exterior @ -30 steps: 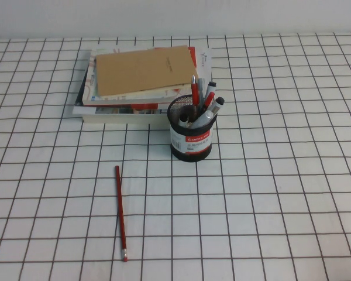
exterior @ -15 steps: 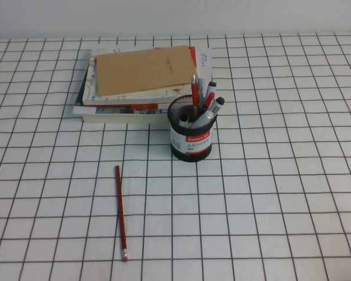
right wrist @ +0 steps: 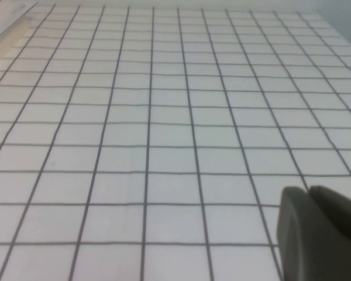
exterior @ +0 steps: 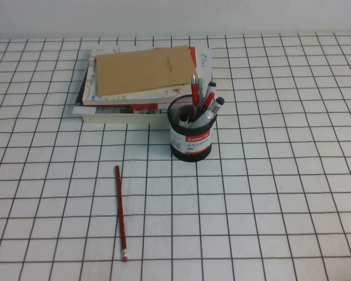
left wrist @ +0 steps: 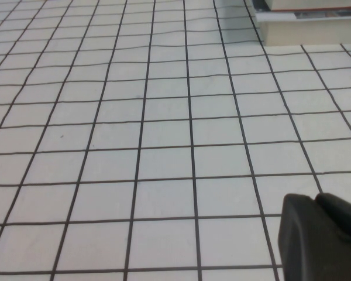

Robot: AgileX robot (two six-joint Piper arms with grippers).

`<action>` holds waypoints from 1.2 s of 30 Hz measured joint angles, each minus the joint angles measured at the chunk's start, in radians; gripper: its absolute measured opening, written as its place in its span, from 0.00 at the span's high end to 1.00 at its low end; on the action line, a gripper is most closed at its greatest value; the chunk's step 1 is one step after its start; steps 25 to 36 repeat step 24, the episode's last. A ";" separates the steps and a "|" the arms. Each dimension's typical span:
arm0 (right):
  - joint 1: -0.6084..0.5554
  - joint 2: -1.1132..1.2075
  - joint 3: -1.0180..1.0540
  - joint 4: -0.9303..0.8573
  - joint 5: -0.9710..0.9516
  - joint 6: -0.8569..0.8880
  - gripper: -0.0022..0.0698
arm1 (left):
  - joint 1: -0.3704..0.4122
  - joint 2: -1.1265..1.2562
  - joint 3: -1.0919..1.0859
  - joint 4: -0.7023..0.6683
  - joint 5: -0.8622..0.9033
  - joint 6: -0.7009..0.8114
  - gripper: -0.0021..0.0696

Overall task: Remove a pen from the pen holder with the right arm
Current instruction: 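Take a marker out of the pen holder and lay it on the table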

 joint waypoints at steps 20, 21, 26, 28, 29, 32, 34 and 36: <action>0.006 0.000 0.000 0.008 0.022 -0.008 0.99 | 0.000 0.000 0.000 0.000 0.000 0.000 0.98; 0.006 0.000 0.000 0.008 0.022 -0.008 0.99 | 0.000 0.000 0.000 0.000 0.000 0.000 0.98; 0.006 0.000 0.000 0.008 0.022 -0.011 0.99 | 0.000 0.000 0.000 0.000 0.000 0.000 0.98; 0.006 0.000 0.000 0.008 0.022 -0.011 0.99 | 0.000 0.000 0.000 0.000 0.000 0.000 0.98; 0.006 0.000 0.000 0.008 0.022 -0.011 0.99 | 0.000 0.000 0.000 0.000 0.000 0.000 0.98; 0.006 0.000 0.000 0.008 0.022 -0.011 0.99 | 0.000 0.000 0.000 0.000 0.000 0.000 0.98; 0.006 0.000 0.000 0.008 0.022 -0.011 0.99 | 0.000 0.000 0.000 0.000 0.000 0.000 0.98; 0.006 0.000 0.000 0.008 0.022 -0.011 0.99 | 0.000 0.000 0.000 0.000 0.000 0.000 0.98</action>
